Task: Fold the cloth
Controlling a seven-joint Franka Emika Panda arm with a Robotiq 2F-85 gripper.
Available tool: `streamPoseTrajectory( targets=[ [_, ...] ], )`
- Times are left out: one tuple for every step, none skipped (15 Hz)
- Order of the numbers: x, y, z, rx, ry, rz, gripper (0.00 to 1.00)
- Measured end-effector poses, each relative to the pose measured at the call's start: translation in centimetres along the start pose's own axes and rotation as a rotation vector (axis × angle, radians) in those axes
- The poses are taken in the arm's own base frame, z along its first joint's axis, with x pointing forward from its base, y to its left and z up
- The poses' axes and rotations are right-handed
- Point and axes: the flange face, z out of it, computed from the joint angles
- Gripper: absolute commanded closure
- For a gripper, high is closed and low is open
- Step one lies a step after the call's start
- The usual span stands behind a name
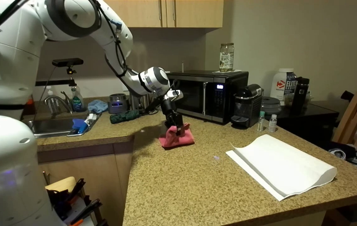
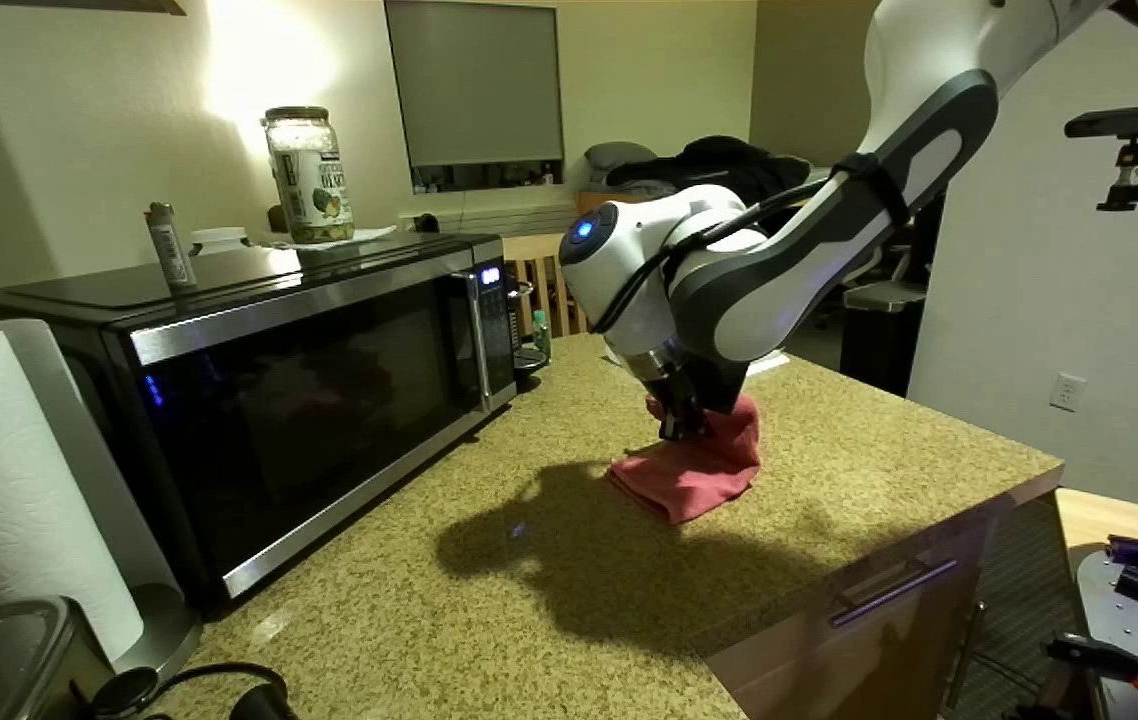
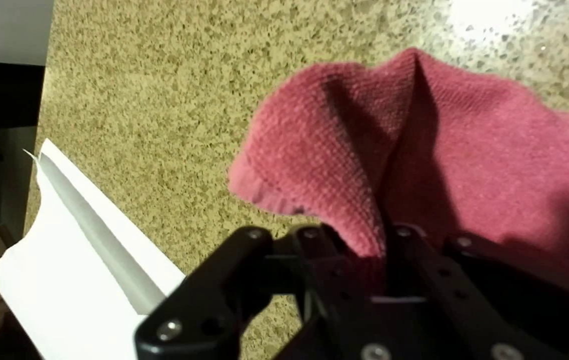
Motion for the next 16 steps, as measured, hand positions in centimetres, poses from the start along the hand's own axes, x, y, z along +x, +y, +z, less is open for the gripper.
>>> streamPoseTrajectory(
  targets=[
    [0.0, -0.3, -0.3, -0.003, 0.001, 0.005, 0.95],
    [-0.1, -0.5, -0.6, -0.008, 0.001, 0.011, 0.95],
    [-0.1, -0.8, -0.8, -0.014, 0.002, 0.018, 0.95],
    [-0.2, -1.2, -1.0, -0.021, 0.003, 0.026, 0.95],
    [-0.2, -1.5, -1.2, -0.029, 0.006, 0.032, 0.95],
    [-0.2, -1.7, -1.3, -0.048, 0.013, 0.041, 0.95],
    [-0.3, -1.9, -1.3, -0.069, 0.019, 0.046, 0.95],
    [-0.4, -2.1, -1.3, -0.088, 0.022, 0.051, 0.95],
    [-0.5, -2.2, -1.3, -0.108, 0.026, 0.053, 0.95],
    [-0.6, -2.3, -1.3, -0.125, 0.026, 0.055, 0.95],
    [-0.7, -2.3, -1.3, -0.139, 0.024, 0.057, 0.95],
    [-0.8, -2.3, -1.3, -0.15, 0.023, 0.059, 0.95],
    [-0.8, -2.3, -1.3, -0.158, 0.023, 0.061, 0.95],
    [-0.9, -2.4, -1.4, -0.163, 0.021, 0.062, 0.95],
    [-0.9, -2.5, -1.6, -0.165, 0.021, 0.061, 0.95],
    [-1.0, -2.6, -1.8, -0.165, 0.022, 0.06, 0.95]
  ],
)
